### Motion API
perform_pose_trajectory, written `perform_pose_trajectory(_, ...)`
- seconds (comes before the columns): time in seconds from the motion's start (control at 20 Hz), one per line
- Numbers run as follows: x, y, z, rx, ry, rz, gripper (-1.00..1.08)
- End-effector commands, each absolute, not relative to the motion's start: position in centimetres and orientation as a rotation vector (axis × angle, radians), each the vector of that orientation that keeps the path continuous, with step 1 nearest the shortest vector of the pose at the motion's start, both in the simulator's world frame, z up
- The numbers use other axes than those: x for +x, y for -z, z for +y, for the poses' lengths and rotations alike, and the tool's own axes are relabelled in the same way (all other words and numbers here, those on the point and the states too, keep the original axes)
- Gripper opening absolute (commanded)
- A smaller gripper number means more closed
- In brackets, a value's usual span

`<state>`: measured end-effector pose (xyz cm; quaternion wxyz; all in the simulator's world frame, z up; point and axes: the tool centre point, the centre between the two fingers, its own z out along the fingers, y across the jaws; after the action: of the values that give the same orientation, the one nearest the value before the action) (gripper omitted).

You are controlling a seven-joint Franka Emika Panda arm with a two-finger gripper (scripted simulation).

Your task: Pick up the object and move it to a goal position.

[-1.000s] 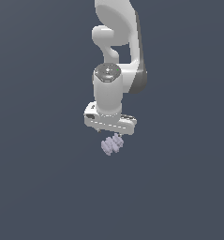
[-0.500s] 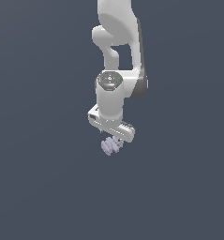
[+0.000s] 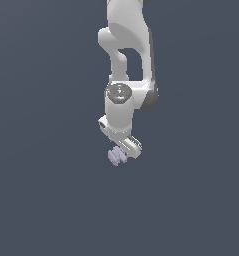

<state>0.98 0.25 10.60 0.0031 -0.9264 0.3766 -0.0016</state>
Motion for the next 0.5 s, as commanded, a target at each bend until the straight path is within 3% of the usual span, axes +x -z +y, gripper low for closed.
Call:
perform_pose_trajectory(0.0,0.94,-10.14,0.33,-2.871,0.003,1.263,1.00)
perform_pose_trajectory(0.45,0.83,-9.16,0.51,-2.796,0.000,1.431,1.00)
